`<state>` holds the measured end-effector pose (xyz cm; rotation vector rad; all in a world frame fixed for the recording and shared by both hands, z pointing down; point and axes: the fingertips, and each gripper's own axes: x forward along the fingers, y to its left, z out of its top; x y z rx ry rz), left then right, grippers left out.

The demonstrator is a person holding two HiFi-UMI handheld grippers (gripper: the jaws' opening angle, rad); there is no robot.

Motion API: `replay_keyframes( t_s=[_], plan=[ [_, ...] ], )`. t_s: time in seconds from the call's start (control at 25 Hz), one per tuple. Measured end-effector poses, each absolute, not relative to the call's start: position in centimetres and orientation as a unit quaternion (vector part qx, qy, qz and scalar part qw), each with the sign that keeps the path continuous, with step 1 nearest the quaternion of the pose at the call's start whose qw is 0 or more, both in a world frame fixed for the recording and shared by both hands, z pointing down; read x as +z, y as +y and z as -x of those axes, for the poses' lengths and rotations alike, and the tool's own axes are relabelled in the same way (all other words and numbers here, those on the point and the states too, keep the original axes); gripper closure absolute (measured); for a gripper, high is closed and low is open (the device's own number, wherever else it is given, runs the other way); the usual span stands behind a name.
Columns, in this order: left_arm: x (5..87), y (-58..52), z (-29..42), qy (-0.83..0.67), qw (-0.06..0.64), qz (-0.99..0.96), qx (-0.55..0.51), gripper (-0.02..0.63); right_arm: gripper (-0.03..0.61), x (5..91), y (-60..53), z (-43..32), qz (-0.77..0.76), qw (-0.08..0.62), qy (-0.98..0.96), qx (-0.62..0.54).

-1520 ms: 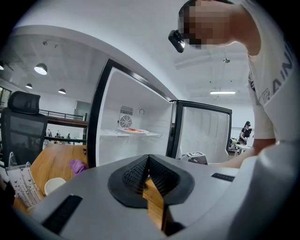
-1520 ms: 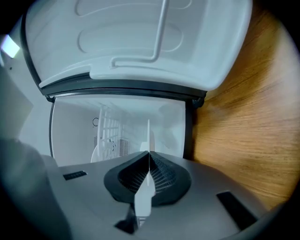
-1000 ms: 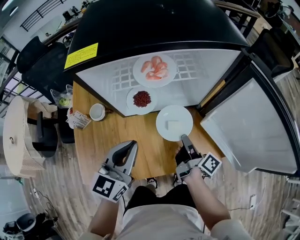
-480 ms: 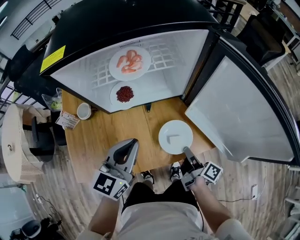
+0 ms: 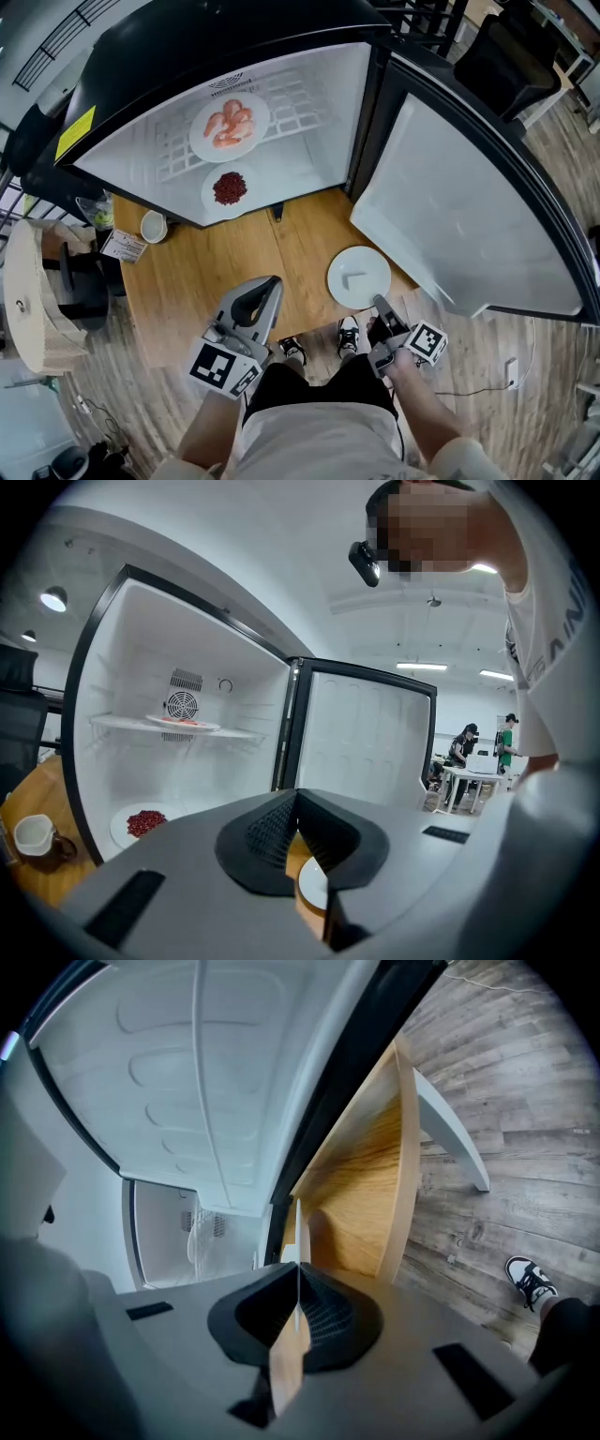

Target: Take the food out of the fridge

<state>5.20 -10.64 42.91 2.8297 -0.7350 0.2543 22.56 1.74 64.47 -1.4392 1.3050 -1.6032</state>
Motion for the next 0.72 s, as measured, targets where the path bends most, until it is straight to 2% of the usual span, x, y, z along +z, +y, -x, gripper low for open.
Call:
replay_keyframes(
  t_s=[0.6,0.72],
  plan=[
    [43.1,-9.8,-6.6,-0.228,0.107,-0.963,0.093,0.604,0.549,66.5,4.0,-23.6,0.576,0.260,0.452,-0.630],
    [43.1,-9.8,-6.2,-0.229,0.107,-0.963,0.095,0.605,0.496,66.7,4.0,-23.7,0.577,0.252,0.447,-0.636]
  ],
)
